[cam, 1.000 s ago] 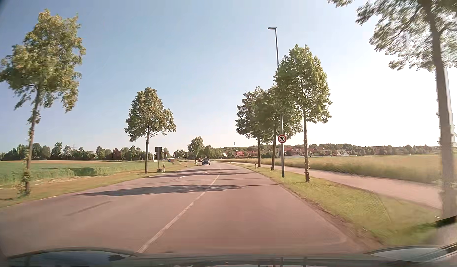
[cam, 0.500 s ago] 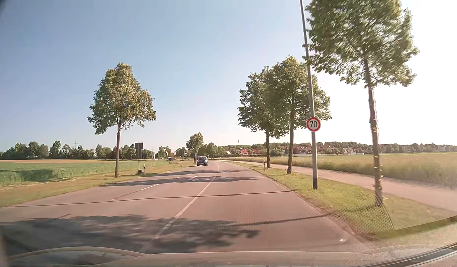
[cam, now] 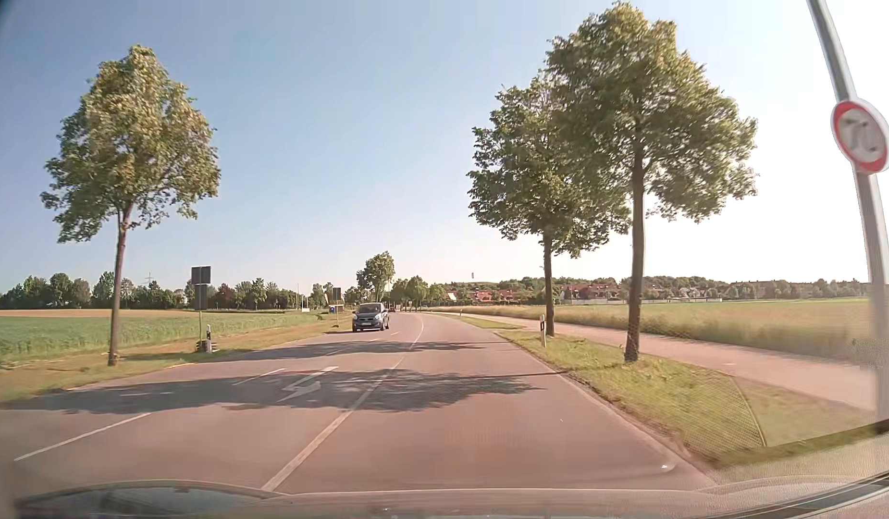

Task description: Follow the waypoints while adhering to traffic rules and regulations

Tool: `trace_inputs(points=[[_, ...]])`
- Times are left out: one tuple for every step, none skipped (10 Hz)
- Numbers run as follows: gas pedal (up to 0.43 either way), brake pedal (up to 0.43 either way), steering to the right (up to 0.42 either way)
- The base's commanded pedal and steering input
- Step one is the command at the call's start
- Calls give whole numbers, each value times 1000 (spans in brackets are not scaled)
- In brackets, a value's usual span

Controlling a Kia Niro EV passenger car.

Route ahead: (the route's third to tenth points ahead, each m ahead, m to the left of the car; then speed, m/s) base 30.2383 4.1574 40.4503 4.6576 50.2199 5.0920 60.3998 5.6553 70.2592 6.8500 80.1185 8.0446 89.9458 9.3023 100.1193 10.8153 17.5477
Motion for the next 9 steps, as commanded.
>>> trace_inputs(points=[[177, 12, -10], [177, 6, -12], [177, 12, -14], [177, 12, -17], [177, 12, -18], [177, 12, -18], [177, 6, -18], [177, 12, -18], [177, 12, -18]])
